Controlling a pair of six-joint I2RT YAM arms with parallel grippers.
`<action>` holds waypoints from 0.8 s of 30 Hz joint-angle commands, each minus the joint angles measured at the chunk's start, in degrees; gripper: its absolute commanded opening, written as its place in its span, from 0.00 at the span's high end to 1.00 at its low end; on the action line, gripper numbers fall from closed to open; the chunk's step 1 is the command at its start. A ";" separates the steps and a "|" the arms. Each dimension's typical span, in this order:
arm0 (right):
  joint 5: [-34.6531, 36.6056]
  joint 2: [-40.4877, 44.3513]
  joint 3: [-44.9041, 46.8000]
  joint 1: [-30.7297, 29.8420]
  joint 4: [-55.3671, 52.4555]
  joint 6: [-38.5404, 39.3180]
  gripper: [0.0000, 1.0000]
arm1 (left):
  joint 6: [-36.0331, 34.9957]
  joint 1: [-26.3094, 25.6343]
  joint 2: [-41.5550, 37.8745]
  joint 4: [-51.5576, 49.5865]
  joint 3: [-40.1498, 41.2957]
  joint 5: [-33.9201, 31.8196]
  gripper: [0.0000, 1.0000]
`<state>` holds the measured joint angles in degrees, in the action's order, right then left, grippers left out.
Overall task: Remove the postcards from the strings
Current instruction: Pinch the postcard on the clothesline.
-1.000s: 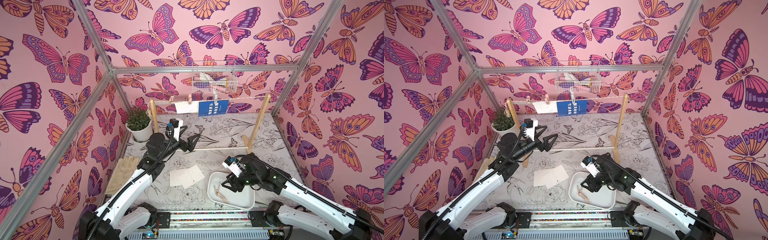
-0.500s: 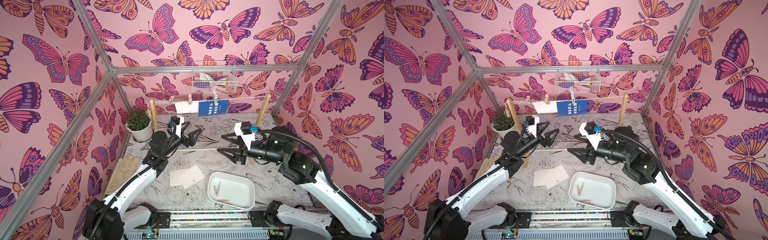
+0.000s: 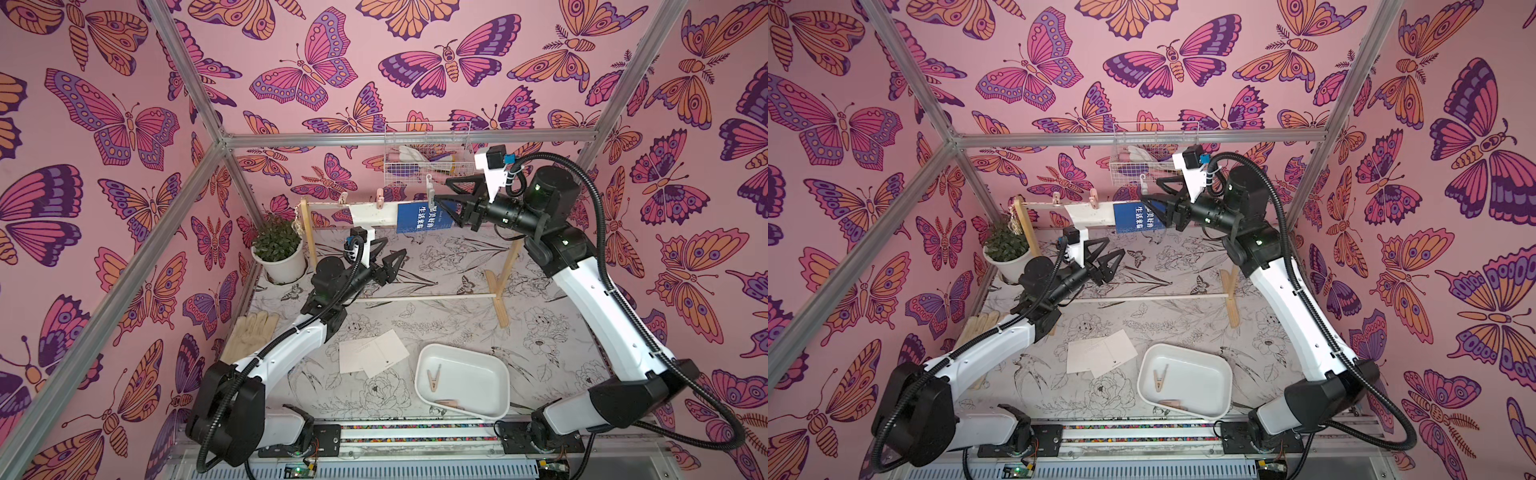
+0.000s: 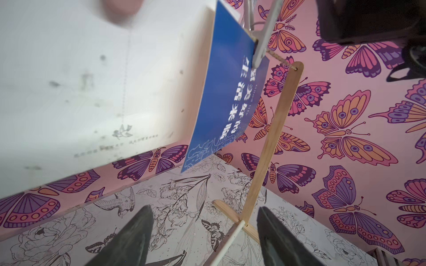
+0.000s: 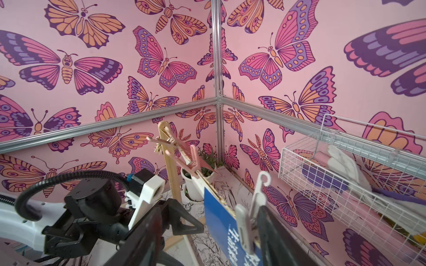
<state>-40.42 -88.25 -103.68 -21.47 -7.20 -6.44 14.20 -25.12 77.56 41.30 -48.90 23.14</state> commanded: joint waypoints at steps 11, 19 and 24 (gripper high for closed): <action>-17.76 -7.32 -7.42 4.59 6.41 -5.47 0.33 | 3.06 0.34 9.12 13.43 -5.16 1.26 0.47; -18.11 -8.74 -8.29 4.60 6.28 -5.70 0.33 | 4.55 0.34 10.31 16.42 -5.67 1.77 0.62; -17.32 -9.64 -9.01 4.60 5.57 -5.34 0.33 | 5.67 0.32 10.49 17.46 -5.68 3.05 0.68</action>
<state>-56.88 -96.97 -110.43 -17.21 -2.37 -11.75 18.85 -25.12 87.68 54.76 -53.76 24.12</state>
